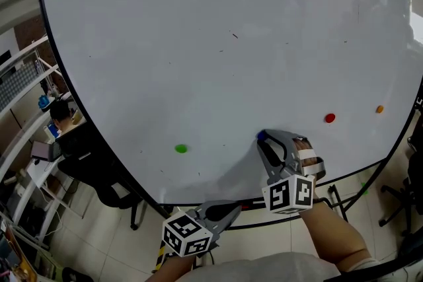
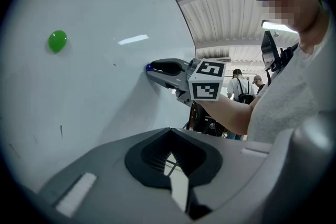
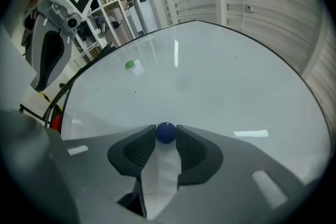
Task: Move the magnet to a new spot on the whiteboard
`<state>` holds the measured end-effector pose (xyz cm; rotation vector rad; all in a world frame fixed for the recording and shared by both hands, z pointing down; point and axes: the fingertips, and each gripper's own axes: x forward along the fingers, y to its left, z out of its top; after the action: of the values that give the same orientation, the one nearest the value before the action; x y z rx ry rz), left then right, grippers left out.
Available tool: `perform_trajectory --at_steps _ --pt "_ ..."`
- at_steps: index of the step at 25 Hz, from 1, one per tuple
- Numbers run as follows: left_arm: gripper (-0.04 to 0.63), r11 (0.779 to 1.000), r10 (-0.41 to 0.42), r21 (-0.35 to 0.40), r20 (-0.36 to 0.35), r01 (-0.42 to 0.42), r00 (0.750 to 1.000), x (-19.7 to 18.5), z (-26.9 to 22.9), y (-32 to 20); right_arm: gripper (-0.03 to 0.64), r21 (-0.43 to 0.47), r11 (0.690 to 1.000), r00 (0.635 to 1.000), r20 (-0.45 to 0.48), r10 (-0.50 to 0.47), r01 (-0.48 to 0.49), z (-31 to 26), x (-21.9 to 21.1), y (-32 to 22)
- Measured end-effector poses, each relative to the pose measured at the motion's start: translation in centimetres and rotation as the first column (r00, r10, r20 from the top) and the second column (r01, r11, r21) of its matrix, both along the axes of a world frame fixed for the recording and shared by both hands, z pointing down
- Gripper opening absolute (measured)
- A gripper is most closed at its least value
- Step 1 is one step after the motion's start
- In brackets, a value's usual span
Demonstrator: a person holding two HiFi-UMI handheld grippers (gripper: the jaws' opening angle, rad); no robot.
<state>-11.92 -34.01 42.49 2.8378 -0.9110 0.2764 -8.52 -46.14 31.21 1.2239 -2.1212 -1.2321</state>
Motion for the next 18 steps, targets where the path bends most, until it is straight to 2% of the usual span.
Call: perform_trajectory --at_steps 5,7,11,18 --pt "-0.017 1.000 0.001 -0.003 -0.001 -0.001 1.000 0.1 -0.1 0.1 0.124 -0.115 0.991 0.993 0.100 -0.062 0.073 -0.5 0.3 0.6" --pt "-0.017 1.000 0.000 -0.002 -0.001 0.000 1.000 0.0 -0.1 0.2 0.124 -0.205 0.967 0.979 0.167 -0.116 0.149 -0.1 0.4 1.7" --pt "-0.017 1.000 -0.005 0.014 -0.003 0.005 1.000 -0.2 -0.5 0.5 0.126 -0.397 0.848 0.921 0.310 -0.236 0.351 2.0 0.2 4.8" --pt "-0.015 0.999 0.014 0.051 -0.038 -0.012 0.999 0.1 -1.5 1.5 0.126 -0.571 0.671 0.878 0.363 -0.310 0.473 8.3 0.4 10.4"
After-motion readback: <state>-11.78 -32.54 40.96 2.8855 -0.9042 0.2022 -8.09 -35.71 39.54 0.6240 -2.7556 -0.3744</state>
